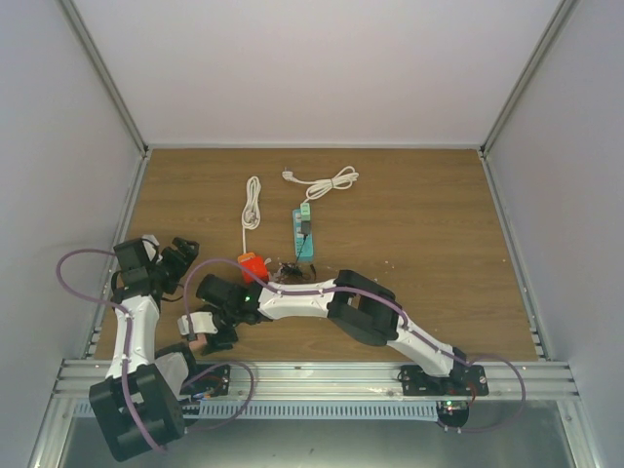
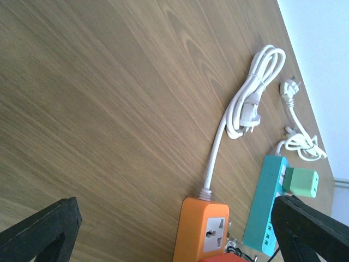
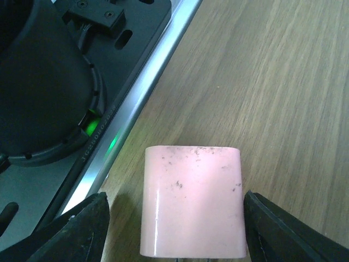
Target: Insert the plug
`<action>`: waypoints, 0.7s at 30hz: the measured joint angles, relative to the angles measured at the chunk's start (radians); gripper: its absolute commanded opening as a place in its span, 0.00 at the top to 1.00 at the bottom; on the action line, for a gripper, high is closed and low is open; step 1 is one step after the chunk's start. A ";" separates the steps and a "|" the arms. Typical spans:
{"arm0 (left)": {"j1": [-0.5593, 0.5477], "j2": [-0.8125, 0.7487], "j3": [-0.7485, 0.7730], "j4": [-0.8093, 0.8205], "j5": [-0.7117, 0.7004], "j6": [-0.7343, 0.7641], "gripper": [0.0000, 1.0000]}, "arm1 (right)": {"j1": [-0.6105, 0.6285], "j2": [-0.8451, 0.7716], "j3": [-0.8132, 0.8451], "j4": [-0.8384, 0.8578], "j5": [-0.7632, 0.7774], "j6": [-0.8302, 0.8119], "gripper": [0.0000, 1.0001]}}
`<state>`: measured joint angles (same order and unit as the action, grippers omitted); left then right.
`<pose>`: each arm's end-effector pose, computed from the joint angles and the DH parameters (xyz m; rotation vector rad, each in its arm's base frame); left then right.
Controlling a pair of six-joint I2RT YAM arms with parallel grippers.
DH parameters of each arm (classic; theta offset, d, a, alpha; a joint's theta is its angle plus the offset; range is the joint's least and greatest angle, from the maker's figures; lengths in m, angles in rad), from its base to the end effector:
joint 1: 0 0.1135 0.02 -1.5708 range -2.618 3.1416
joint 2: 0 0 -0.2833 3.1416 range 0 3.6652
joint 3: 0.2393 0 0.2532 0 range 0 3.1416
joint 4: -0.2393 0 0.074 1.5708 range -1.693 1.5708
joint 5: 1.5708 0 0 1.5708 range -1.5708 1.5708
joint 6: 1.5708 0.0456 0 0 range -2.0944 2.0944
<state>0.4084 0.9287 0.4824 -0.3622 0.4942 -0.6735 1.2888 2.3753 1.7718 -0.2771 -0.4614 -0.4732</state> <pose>0.1710 0.0504 0.2058 -1.0094 2.1431 -0.7142 0.1291 0.5184 0.1312 -2.0939 1.4497 0.9090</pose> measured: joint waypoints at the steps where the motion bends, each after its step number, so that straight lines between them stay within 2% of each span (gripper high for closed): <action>1: 0.000 0.001 0.000 0.000 0.001 0.002 0.01 | 0.000 0.000 0.000 0.006 0.000 0.000 0.35; 16: 0.019 0.010 0.000 0.001 0.021 0.010 0.01 | -0.003 -0.002 -0.039 0.078 0.022 0.042 0.70; 21: 0.025 0.010 0.000 0.003 0.032 0.011 0.01 | -0.006 -0.059 -0.140 0.136 0.052 0.057 0.77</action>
<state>0.4335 0.9382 0.4824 -0.3595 0.5259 -0.6621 1.2823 2.3161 1.6321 -0.1410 -0.4091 -0.4164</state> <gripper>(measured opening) 0.990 0.450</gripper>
